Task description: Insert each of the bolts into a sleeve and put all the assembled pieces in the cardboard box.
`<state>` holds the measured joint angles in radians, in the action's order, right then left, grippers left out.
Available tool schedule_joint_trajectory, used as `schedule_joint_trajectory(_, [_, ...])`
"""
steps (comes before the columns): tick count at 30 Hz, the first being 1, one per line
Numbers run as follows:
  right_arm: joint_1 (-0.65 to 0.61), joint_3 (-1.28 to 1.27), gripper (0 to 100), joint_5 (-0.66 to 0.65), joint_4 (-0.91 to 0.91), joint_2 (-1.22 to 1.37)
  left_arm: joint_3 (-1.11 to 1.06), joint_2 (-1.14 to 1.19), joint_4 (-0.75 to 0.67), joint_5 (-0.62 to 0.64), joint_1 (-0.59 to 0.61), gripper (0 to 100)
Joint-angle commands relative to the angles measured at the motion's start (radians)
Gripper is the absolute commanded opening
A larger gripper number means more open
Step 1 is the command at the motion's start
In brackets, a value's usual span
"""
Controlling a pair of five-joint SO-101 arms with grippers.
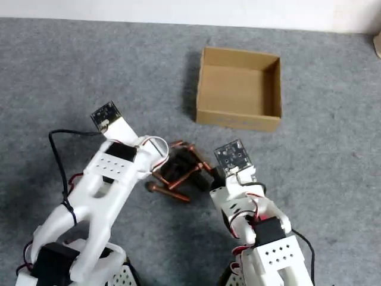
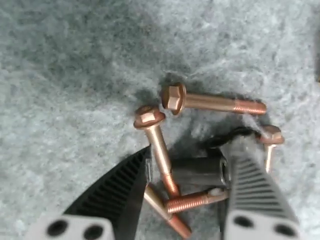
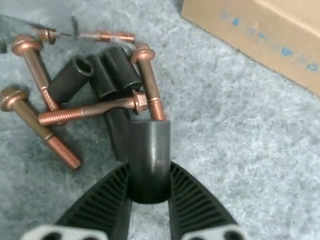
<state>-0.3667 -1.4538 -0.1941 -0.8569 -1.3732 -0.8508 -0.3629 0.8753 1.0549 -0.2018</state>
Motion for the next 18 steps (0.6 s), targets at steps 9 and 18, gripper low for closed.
schedule_joint_trajectory(9, [0.01, 0.007, 0.5, 0.009, 0.024, -0.013, -0.087, -0.002, 0.002, 0.009, 0.054, 16])
schedule_joint_trajectory(18, [0.01, 0.005, 0.5, 0.009, 0.024, -0.013, -0.15, -0.002, -0.19, 0.009, 0.045, 16])
